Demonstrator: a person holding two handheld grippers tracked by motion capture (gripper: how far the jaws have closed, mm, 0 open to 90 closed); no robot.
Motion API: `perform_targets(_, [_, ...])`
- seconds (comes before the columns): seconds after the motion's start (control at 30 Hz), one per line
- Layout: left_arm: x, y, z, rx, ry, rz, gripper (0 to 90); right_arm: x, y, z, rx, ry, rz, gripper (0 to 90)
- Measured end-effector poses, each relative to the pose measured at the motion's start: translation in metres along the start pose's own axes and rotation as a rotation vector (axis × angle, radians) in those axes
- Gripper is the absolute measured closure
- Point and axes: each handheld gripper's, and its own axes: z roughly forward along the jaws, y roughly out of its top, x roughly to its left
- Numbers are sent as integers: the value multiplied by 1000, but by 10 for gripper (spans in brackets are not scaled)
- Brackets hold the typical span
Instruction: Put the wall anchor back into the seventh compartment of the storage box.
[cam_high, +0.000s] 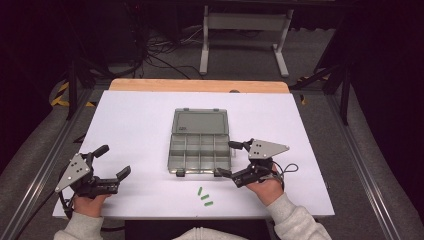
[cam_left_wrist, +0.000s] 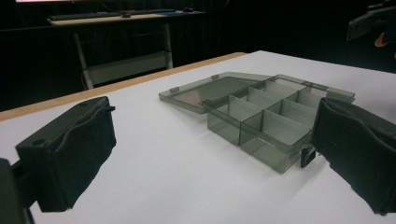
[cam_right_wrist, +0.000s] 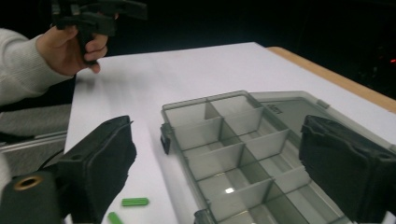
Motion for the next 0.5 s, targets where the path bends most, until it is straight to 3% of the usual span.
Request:
perform_targets(0.23, [0,0,0,4,-2,-1,6,5,13,8,106,55,-34,217])
perform_targets(0.5, [0,0,0,-1,-1,-4,6,16,30,29,324,134,-144,272])
